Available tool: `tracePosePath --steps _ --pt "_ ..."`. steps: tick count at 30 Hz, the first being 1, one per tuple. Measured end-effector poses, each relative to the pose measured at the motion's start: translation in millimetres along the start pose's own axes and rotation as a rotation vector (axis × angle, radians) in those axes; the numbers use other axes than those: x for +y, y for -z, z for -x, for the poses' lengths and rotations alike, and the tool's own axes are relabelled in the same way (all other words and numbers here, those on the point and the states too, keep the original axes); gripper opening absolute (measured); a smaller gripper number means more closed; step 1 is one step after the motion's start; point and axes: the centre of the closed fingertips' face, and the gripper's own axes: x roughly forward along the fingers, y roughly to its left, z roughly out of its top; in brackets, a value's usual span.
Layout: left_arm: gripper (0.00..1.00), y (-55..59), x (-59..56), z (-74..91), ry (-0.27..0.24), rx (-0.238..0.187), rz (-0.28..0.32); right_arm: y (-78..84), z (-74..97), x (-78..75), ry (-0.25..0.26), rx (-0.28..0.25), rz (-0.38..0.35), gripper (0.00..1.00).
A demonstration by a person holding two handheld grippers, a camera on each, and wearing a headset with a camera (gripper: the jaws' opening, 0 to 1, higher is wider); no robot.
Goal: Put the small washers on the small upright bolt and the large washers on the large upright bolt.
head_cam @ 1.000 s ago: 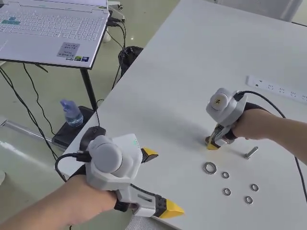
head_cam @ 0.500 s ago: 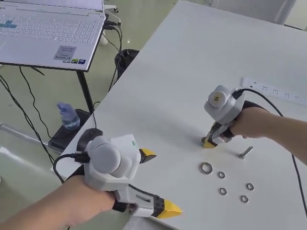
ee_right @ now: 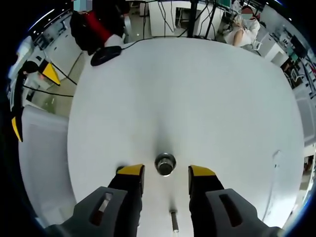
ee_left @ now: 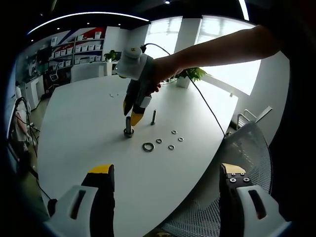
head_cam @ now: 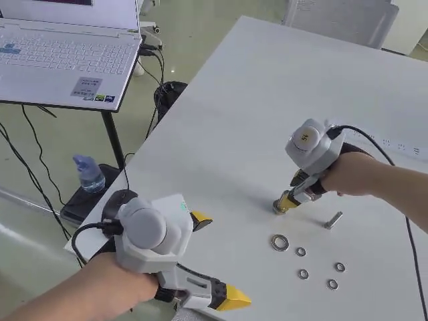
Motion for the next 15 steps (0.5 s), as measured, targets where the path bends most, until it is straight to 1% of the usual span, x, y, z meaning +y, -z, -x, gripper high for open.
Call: tracePosePath --steps 7,10,15 --pt "0.90 -1.0 0.3 1.5 -0.013 -0.003 -0.003 -1.1 10.6 4.9 0.008 -0.011 0.011 0.36" --pt "0.92 0.1 0.3 0.8 -0.019 -0.004 0.000 -1.4 14.5 4.2 0.014 -0.015 0.015 0.36" --pt "0.96 1.6 -2.0 -0.3 -0.024 -0.001 -0.005 2.8 18.7 6.8 0.018 -0.004 0.023 0.36"
